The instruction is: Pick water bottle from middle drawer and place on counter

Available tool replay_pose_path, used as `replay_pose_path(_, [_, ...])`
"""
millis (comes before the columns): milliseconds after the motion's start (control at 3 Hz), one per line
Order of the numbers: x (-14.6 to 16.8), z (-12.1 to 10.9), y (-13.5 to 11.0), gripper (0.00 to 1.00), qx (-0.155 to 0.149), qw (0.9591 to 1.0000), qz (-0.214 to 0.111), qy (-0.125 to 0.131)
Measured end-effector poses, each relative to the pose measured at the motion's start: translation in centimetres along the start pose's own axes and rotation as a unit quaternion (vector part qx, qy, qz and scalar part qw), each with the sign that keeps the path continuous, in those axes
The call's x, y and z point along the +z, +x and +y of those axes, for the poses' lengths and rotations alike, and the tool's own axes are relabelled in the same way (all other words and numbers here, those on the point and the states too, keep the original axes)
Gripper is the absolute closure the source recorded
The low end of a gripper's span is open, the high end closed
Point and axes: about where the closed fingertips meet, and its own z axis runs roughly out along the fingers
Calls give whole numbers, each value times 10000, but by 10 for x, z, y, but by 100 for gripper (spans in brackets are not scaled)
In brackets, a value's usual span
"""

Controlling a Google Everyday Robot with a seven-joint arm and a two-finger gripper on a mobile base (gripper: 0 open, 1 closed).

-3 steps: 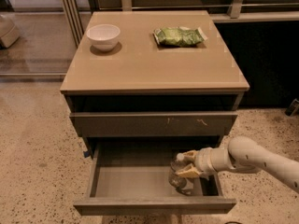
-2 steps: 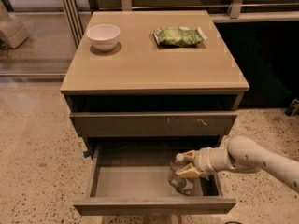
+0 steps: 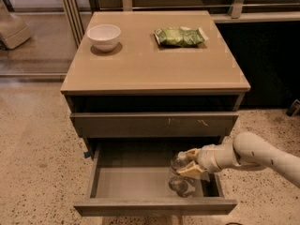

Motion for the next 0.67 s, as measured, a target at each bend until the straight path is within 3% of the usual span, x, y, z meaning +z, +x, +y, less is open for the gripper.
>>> replay_pose_path(333, [-22,33,-64,100,145,9988,-60,-456])
replay_pose_path(667, [-90,46,-185,100,104,9981,159,-580])
